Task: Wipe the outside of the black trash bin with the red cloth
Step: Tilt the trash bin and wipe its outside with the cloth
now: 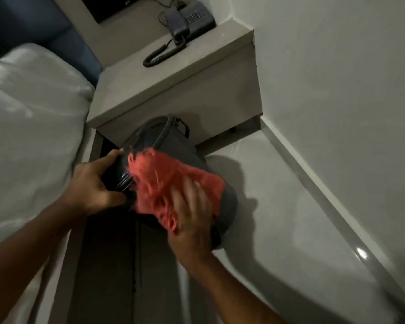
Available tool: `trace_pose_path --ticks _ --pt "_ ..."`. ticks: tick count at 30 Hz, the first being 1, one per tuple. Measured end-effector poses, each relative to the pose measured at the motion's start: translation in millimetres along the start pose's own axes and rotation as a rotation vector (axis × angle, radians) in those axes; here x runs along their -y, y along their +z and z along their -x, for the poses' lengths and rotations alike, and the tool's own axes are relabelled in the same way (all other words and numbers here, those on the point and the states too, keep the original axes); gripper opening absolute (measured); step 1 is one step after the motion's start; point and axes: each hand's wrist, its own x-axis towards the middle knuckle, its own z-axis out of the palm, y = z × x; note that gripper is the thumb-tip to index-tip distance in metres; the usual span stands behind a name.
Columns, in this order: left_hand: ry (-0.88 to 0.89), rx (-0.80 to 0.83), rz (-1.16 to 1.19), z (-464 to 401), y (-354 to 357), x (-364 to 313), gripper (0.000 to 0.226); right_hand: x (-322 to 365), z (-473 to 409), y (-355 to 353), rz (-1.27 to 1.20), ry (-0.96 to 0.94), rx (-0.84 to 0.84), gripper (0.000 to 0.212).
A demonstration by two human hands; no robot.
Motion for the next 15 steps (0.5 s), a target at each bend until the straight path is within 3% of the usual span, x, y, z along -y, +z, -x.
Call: trace_pose_path --ticks 3,7,11,15 --pt "-0.023 0.006 -0.096 3 5 -15 0.104 -58 8 -14 -0.06 0.334 -0.065 0.045" --pt "0.161 -0.078 -0.174 10 33 -60 0.098 -79 -25 -35 -0.252 0.835 -0.009 0.054" --pt "0.187 -0.025 -0.353 21 68 -89 0.106 -37 -31 -46 -0.368 0.928 -0.185 0.045" --pt "0.169 0.036 -0.479 26 79 -83 0.107 5 -52 -74 -0.754 1.017 -0.43 0.018"
